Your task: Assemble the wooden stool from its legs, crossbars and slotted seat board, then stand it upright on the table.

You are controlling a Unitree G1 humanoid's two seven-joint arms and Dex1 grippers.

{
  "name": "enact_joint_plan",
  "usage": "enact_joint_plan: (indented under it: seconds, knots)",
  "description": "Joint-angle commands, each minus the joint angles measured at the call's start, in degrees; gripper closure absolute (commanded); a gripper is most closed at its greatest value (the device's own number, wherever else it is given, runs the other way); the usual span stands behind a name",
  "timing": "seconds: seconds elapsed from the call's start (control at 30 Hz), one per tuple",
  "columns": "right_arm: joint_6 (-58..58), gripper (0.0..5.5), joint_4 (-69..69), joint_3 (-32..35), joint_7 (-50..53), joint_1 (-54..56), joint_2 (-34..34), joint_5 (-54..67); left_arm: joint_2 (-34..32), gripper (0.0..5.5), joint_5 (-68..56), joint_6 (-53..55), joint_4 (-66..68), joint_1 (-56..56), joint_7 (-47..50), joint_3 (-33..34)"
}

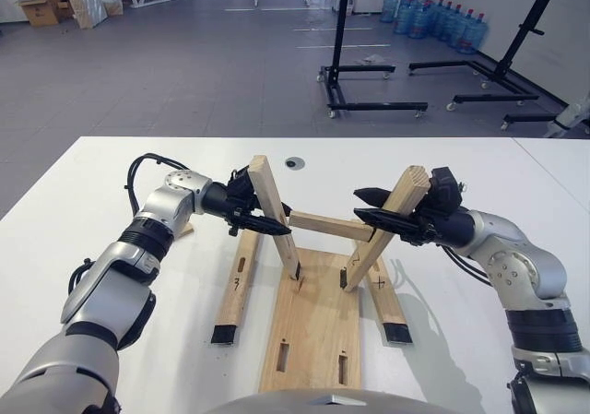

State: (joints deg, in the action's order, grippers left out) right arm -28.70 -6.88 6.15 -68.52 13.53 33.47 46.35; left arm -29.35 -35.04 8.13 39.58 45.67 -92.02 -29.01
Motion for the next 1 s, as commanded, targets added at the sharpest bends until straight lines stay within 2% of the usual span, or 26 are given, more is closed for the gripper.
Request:
enact_joint_plan:
  seconds: [0.03,0.43,0.7,0.9,1.0]
  knots:
    - [1.1,3.48,2.7,-1.7,0.5,1.1,-0.8,-3.2,-0.6,3.41,6.5,1.4,2.6,-4.8,-0.5,-5.1]
    - [5.2,3.48,6.6,-3.2,1.4,1.7,-3.2,-6.6,-0.8,3.41,6.6,1.1,2.8,-4.7,-0.5,-5.8]
    - [4.9,3.48,-0.6,-3.1,-0.8,-2.4,-1.4,-5.4,-0.6,3.41,6.8,0.9,2.9,-5.3,-0.5,-5.0]
    - [3.7,3.48,-0.7,-4.1,0.1,-2.0,-1.8,-5.5,1.1,3.41,8.0,0.8,3.1,-5.4,-0.5,-4.5]
    - [2.8,3.48,-0.2,-3.6,0.3,-2.6,-1.2,-4.9,1.9,3.41,11.5,0.7,1.4,-5.3,-0.4,-7.8]
